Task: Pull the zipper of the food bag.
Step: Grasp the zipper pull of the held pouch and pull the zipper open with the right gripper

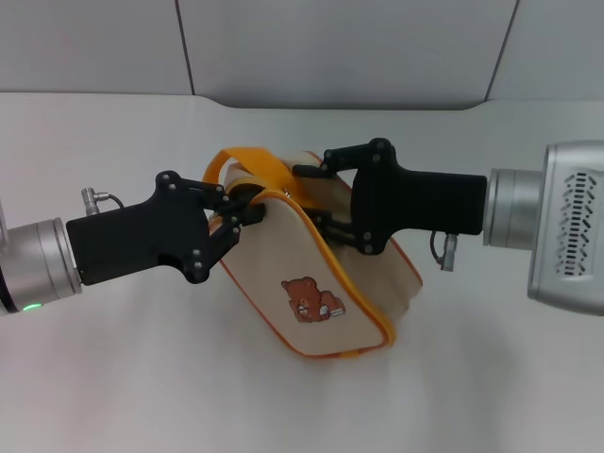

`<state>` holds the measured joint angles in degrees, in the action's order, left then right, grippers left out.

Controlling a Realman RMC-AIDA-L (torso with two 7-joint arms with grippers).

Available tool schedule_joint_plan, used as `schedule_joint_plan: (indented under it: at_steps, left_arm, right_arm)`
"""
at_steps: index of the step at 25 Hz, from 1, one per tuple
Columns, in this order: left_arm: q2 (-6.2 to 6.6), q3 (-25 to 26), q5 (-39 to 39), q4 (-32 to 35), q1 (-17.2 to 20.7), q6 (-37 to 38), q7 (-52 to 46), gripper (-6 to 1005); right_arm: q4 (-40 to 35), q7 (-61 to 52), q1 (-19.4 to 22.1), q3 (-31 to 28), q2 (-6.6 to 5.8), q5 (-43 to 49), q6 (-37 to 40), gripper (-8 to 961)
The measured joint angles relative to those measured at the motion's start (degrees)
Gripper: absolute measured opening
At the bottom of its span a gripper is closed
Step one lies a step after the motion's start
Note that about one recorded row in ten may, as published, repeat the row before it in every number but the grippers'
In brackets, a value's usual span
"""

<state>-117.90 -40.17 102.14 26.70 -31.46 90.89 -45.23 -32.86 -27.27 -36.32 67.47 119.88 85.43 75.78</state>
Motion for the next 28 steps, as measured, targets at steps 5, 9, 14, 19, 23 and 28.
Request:
schedule_joint_plan:
  at_steps: [5,9,14,19,23,28]
  left_arm:
    - [-0.03,-0.09,-0.06,0.1,-0.03,0.1,0.1,51]
    - [-0.04,-0.04,-0.06,0.6,0.17,0.43,0.12,50]
    - [-0.05,0.4,-0.11,0.63,0.61,0.54,0.14,49]
    - [-0.26,0.43,-0.11,0.63,1.04,0.95,0.15,48]
    - [-0.46,0.44,-0.1,0.75,1.18,1.33,0.15,48]
    - [-0.62,0.52,-0.04,1.35,1.43,1.48,0.15,48]
  right_arm:
    - [-0.29,0.14,0.1,3.14,0.0,-3.02,0.03,367]
    - [-0.43,0.14,0.16,5.21,0.0,-4.17,-0.29,358]
    - [-0.44,0.14,0.65,5.52,0.0,-6.16,-0.31,335]
    - [-0.22,0.14,0.71,5.89,0.0,-6.01,-0.41,291]
    - [-0.05,0.14,0.58,6.22,0.0,-5.91,-0.43,187]
    - [0.13,-0.14,0.4,6.94,-0.06,-5.79,-0.46,64]
